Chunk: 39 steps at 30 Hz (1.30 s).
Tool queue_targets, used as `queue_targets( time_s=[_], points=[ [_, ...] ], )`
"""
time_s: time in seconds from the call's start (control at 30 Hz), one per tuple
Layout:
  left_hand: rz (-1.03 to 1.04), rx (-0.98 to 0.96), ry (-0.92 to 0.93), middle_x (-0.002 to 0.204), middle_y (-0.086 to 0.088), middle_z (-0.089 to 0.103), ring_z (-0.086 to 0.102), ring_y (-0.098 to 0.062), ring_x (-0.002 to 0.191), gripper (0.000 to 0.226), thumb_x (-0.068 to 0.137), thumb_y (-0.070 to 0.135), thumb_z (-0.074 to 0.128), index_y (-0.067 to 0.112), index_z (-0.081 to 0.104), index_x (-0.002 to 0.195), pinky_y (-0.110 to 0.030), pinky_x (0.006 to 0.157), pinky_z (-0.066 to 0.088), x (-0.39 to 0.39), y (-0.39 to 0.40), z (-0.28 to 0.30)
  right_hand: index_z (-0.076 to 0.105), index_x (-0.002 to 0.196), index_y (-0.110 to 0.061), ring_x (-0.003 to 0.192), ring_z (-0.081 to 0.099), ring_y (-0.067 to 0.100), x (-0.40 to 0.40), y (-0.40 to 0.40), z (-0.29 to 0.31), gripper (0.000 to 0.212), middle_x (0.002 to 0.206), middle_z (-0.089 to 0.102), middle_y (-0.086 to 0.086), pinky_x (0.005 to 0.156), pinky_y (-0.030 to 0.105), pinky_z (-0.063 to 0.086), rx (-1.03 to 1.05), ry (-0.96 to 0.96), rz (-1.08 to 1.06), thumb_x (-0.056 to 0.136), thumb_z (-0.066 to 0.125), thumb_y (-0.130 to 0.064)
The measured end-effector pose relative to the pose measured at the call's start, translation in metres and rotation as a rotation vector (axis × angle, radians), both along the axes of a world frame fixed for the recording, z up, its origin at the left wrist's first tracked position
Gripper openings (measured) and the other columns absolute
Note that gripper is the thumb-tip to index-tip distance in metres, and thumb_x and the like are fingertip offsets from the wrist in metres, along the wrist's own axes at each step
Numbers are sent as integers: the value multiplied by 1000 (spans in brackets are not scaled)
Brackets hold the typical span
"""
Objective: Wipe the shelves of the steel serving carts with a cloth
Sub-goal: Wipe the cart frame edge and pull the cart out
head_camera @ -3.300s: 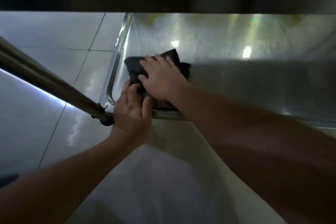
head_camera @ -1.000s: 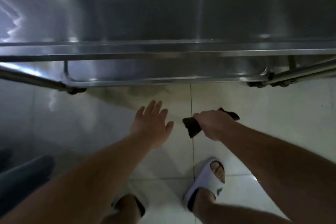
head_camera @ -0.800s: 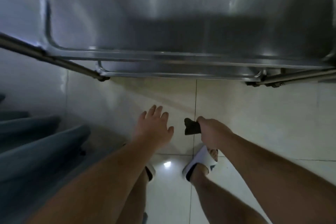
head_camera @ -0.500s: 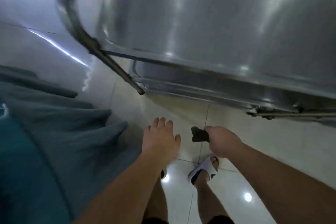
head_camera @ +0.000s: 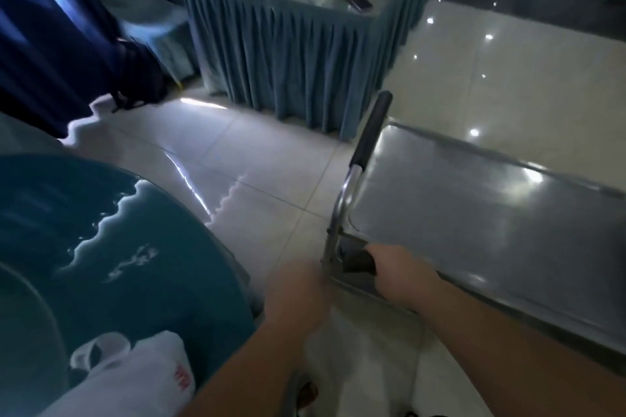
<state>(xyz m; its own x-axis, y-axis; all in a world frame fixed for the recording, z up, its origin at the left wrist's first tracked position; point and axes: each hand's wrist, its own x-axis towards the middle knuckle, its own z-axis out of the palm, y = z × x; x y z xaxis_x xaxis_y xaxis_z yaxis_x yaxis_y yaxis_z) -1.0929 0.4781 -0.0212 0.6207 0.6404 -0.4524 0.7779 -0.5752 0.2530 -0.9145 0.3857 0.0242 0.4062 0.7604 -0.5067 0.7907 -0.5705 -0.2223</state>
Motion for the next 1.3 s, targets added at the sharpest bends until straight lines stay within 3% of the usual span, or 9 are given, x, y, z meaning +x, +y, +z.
queue_targets(
  time_s=[0.2,0.33,0.53,0.77,1.0,1.2,1.3],
  points=[
    [47,90,-25,144,-3,55,52,-25,129,55,104,54,38,23,44,149,-46,110,43,8,62,40,59,130,-23,115,62,23,17,69,45,39,126,64,3,99,34,48,132,-30,99,94,60,-5],
    [88,125,-6,147,-3,55,53,-27,132,55,105,53,38,22,44,150,-46,111,42,28,100,61,55,128,-26,102,64,22,55,100,59,43,115,64,1,94,41,54,121,-92,150,92,57,-2],
    [139,205,-13,143,-3,57,56,-27,129,53,103,50,43,21,48,147,-43,106,47,89,151,100,52,120,-21,103,65,27,144,140,91,37,115,62,4,92,47,55,153,-159,171,88,58,-3],
    [93,204,-1,138,-1,58,56,-24,123,50,101,48,45,21,50,143,-41,100,46,159,202,110,51,132,-22,103,67,29,221,184,93,47,118,64,5,87,44,57,115,-224,75,89,59,-4],
    [-140,144,68,139,-3,57,54,-25,125,50,101,46,44,21,48,144,-42,103,44,232,307,75,52,117,-22,93,66,28,253,252,61,30,106,63,3,82,46,58,76,-240,-50,91,59,-9],
    [-449,117,71,140,-5,55,53,-27,126,51,102,43,44,20,47,147,-43,104,44,317,399,59,45,143,-22,99,66,28,274,294,65,52,115,62,5,84,44,57,25,-192,-358,94,54,-7],
    [-552,116,40,138,-4,57,54,-27,125,49,101,42,46,21,49,145,-43,104,46,359,412,62,52,135,-21,95,65,23,277,297,73,44,110,63,2,80,38,56,62,-179,-484,94,54,-6]
  ],
)
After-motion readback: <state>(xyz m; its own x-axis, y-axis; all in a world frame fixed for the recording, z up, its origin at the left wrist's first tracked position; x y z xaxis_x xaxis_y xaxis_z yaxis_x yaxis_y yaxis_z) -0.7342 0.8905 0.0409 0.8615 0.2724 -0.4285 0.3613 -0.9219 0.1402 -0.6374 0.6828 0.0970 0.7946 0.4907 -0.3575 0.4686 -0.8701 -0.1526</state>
